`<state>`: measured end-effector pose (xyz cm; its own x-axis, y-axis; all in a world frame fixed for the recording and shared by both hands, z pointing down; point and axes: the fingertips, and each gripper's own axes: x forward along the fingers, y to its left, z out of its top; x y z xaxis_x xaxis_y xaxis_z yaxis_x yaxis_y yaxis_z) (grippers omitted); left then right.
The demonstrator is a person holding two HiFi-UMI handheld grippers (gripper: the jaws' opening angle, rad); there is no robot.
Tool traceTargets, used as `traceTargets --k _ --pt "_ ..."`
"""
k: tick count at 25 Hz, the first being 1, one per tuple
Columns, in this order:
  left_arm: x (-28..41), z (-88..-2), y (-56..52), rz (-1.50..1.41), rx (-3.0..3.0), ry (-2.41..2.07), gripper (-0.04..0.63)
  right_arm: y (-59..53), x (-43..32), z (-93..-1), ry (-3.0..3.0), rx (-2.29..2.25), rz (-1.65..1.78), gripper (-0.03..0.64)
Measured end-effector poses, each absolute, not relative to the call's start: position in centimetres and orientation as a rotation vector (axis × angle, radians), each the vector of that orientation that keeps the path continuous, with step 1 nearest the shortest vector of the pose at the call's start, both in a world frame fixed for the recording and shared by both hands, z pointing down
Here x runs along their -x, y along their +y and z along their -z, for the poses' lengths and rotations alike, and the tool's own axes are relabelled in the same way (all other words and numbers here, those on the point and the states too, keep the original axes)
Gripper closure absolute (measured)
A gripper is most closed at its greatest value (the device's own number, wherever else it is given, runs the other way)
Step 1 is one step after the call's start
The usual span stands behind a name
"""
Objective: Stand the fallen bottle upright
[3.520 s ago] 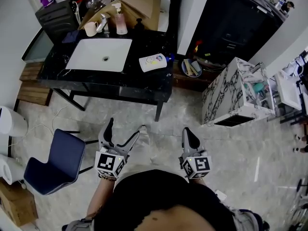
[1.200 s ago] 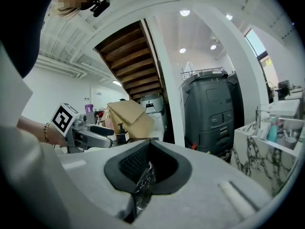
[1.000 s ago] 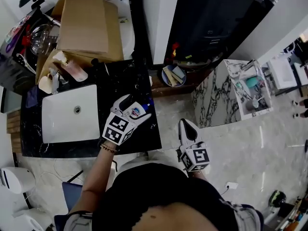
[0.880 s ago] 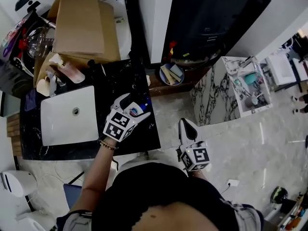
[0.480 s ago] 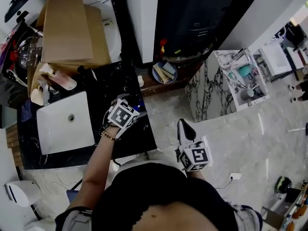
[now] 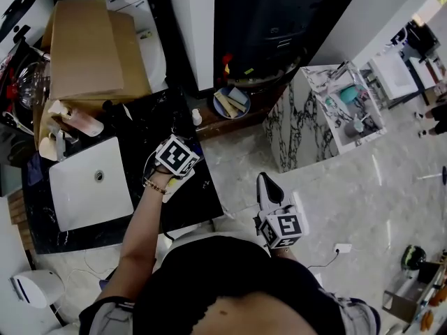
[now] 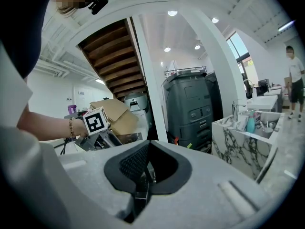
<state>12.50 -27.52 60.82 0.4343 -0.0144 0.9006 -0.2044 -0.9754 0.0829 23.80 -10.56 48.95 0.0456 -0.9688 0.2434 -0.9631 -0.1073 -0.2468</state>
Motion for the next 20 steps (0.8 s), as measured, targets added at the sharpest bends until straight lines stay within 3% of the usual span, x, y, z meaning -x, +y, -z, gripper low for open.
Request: traceTargets --k 11,20 --pt "-12.1 -60.6 -26.6 -1.604 -2.499 -0.142 0.364 -11.1 -23.3 -48.7 2.108 2.236 0.535 0.614" --pt "-11.5 -55.1 -27.4 -1.408 -2.664 -0.271 0.368 -11.1 -23.0 -49.1 2.141 2.228 0.531 0.614"
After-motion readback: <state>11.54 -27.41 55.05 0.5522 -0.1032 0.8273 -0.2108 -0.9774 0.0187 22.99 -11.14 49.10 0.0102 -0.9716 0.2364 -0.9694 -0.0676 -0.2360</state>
